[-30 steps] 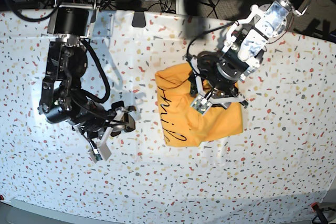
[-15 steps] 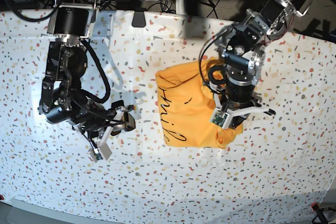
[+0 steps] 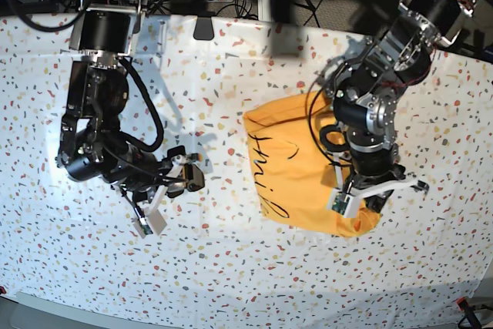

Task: Fold the T-shirt properly
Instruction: 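Grasp the folded shirt with the left gripper and drag it across the table, then grasp the shirt edge with the right gripper and straighten the bundle with both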

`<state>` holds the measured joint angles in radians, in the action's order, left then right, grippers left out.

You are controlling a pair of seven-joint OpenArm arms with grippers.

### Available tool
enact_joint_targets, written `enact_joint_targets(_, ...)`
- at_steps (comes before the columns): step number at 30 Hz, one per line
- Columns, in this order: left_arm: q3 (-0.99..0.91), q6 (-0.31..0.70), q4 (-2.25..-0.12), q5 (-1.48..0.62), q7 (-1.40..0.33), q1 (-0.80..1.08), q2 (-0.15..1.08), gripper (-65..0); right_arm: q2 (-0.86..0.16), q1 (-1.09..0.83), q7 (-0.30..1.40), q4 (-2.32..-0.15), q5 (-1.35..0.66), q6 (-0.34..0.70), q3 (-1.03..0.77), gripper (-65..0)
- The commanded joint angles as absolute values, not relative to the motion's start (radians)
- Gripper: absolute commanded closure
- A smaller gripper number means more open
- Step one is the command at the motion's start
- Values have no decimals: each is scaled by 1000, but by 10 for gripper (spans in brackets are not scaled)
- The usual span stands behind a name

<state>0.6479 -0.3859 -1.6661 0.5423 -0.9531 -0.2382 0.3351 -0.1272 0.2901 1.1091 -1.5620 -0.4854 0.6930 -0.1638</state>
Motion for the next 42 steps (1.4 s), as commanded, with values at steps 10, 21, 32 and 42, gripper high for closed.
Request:
enact_joint_targets(10, 641, -397, -1681, 569, -946, -250, 339, 0, -130, 315, 1093, -1576, -535, 698, -165, -252)
enact_joint_targets(21, 641, -398, -1681, 568, -947, -250, 338, -271, -130, 315, 1057, -1576, -561, 698, -165, -347)
enact_joint_targets(32, 643, -298, -1688, 156, -936, -233, 250, -270, -31, 517, 864, -1379, -439, 698, -163, -325)
enact_joint_targets(42, 643, -298, -1688, 148, -913, -163, 195, -270, 42, 838, 607, -693, -139, 698, -111, -325)
